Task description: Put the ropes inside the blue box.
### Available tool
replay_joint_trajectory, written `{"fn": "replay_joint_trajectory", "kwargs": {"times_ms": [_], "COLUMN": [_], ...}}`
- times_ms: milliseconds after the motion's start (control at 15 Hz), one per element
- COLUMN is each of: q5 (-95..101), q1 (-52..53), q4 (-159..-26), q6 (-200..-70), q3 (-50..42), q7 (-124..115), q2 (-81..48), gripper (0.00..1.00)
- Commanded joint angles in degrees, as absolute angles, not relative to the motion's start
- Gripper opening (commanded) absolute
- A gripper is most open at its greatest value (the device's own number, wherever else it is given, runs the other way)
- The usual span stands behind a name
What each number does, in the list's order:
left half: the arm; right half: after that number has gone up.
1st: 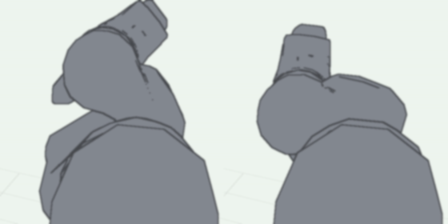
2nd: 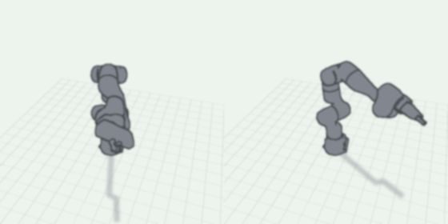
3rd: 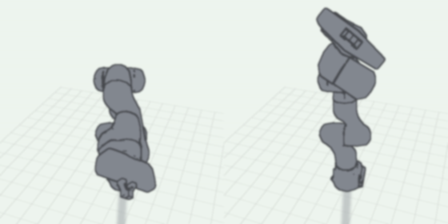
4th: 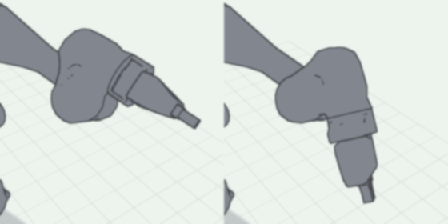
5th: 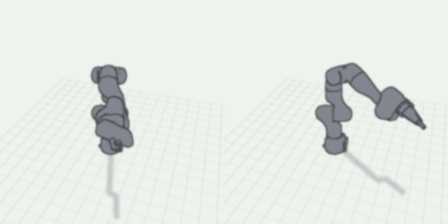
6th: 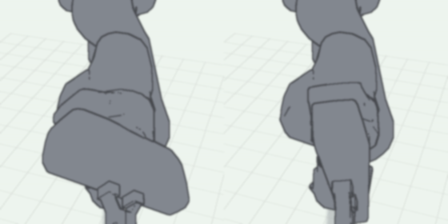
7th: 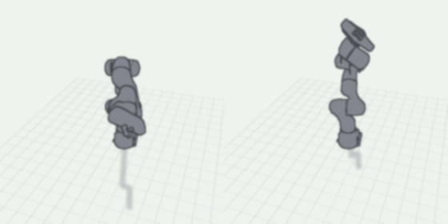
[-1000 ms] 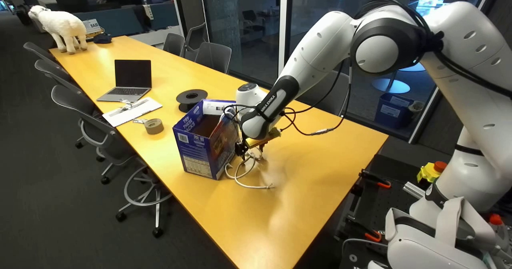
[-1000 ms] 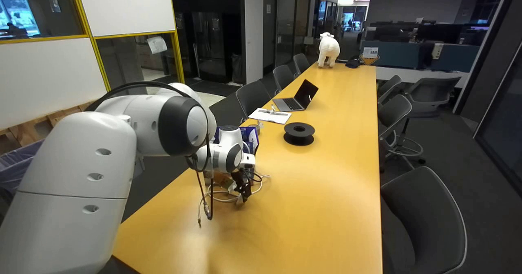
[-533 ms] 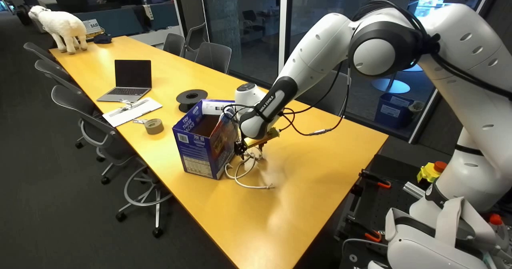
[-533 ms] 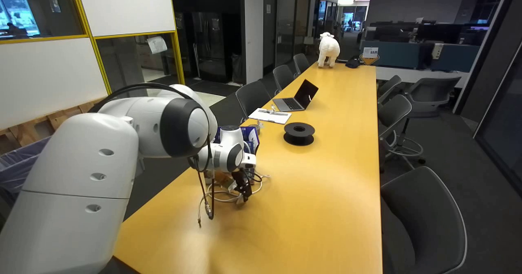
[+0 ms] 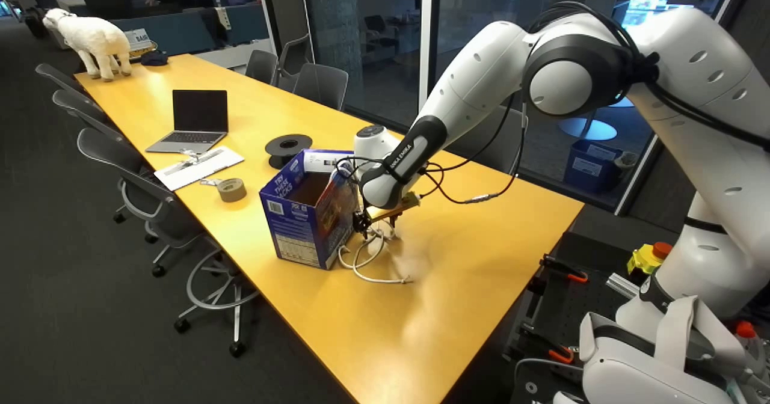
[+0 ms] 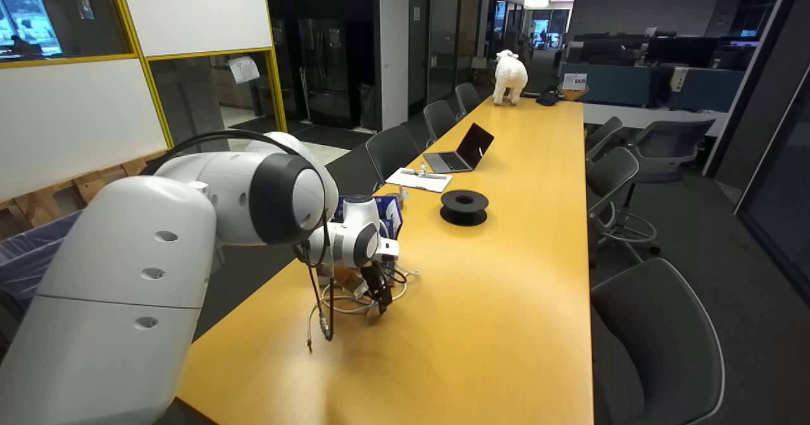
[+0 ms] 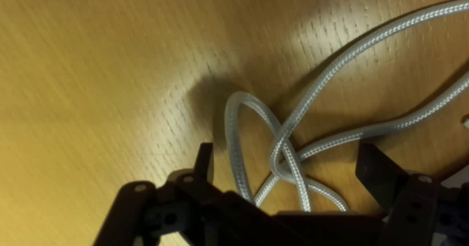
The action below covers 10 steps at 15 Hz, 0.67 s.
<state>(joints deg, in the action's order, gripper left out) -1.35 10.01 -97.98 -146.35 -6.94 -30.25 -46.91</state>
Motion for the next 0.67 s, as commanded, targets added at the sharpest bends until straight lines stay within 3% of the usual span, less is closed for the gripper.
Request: {"fn": "replay_joint_trajectory", "kwargs": {"times_ms": [0, 600], "q5": [-1.8, -1.8], "q1": [10.8, 10.9], "q4": [-95.8, -95.5], "q6": [-145.7, -145.6], "q3": [-8.0, -8.0], "q7": [-31.6, -31.7], "q2": [-48.3, -48.7], "gripper": [1.0, 1.0]}}
